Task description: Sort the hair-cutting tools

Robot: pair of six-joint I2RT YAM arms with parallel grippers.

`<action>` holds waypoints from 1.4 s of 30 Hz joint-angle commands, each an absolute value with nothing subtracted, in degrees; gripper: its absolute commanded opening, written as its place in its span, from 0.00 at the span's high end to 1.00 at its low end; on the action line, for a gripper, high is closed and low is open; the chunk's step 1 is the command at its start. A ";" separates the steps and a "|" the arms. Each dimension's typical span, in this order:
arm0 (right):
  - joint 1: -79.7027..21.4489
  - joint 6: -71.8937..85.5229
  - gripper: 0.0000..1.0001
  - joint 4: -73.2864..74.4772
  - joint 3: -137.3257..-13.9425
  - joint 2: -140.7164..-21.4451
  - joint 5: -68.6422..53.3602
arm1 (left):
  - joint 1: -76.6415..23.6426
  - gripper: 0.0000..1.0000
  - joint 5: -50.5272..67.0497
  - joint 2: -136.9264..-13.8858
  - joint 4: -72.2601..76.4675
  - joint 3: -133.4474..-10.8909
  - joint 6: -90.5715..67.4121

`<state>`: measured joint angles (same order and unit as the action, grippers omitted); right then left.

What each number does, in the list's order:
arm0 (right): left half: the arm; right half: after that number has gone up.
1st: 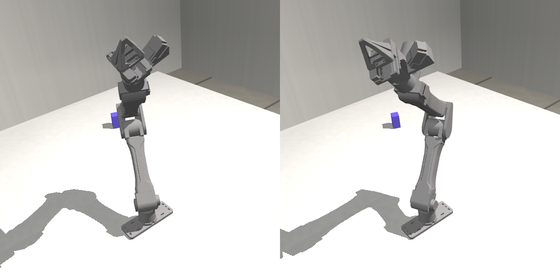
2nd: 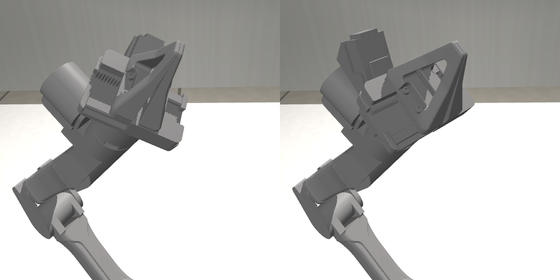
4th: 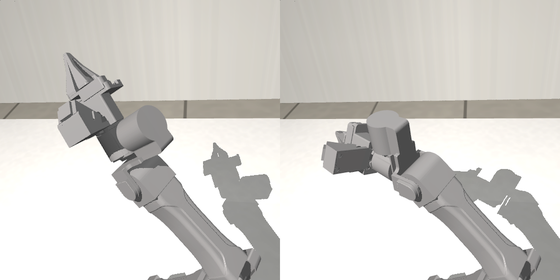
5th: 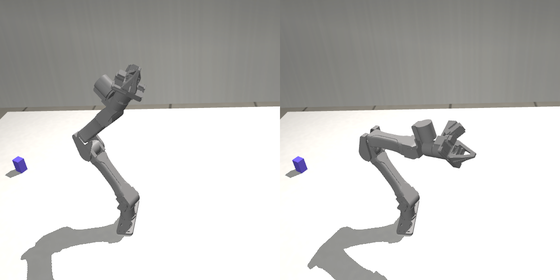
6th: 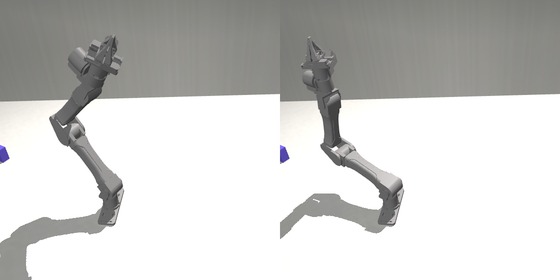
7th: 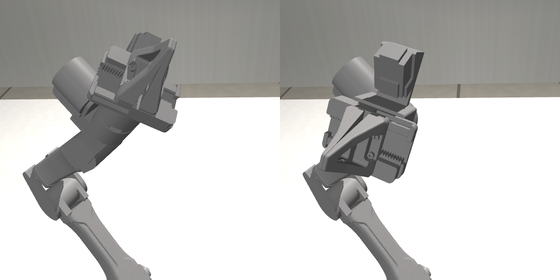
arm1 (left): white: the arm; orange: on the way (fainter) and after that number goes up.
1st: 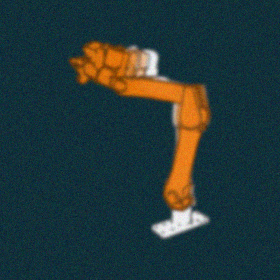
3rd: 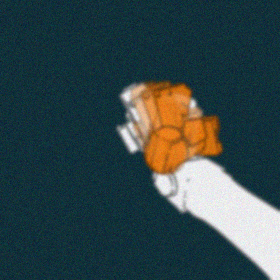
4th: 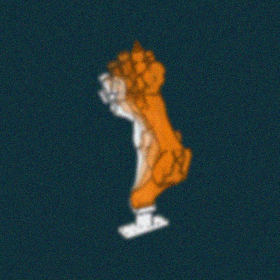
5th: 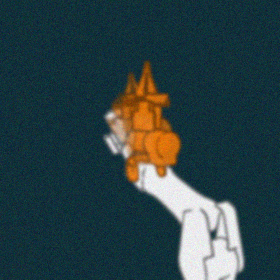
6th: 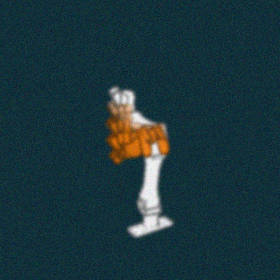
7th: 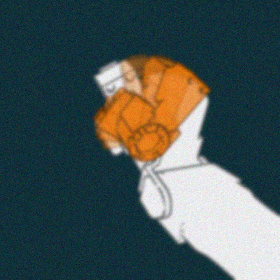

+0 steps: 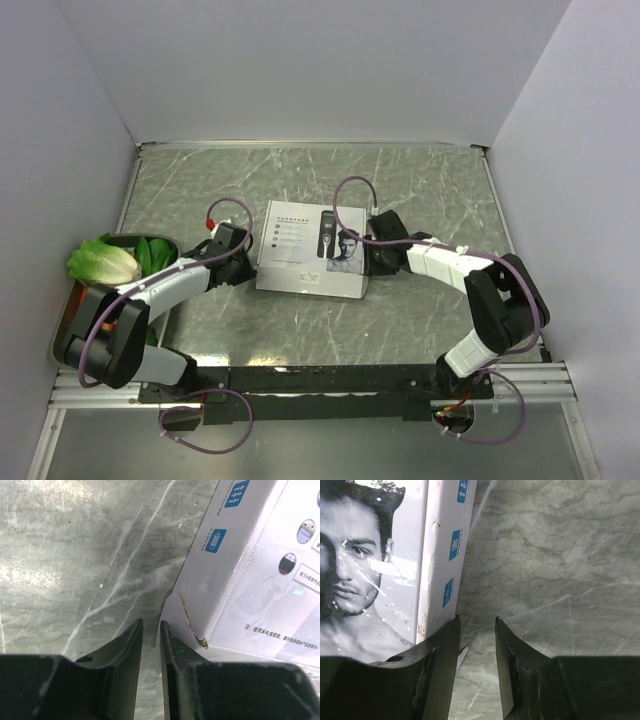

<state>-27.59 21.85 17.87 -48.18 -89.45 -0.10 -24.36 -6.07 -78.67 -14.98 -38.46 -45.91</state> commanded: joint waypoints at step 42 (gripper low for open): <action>-24.26 18.28 0.50 4.57 -53.52 -91.49 -8.79 | -21.88 0.70 7.21 -78.05 -1.41 -39.46 -41.31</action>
<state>-23.07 18.39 10.22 -49.32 -89.86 -0.60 -21.04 0.45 -81.62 -5.32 -39.94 -40.91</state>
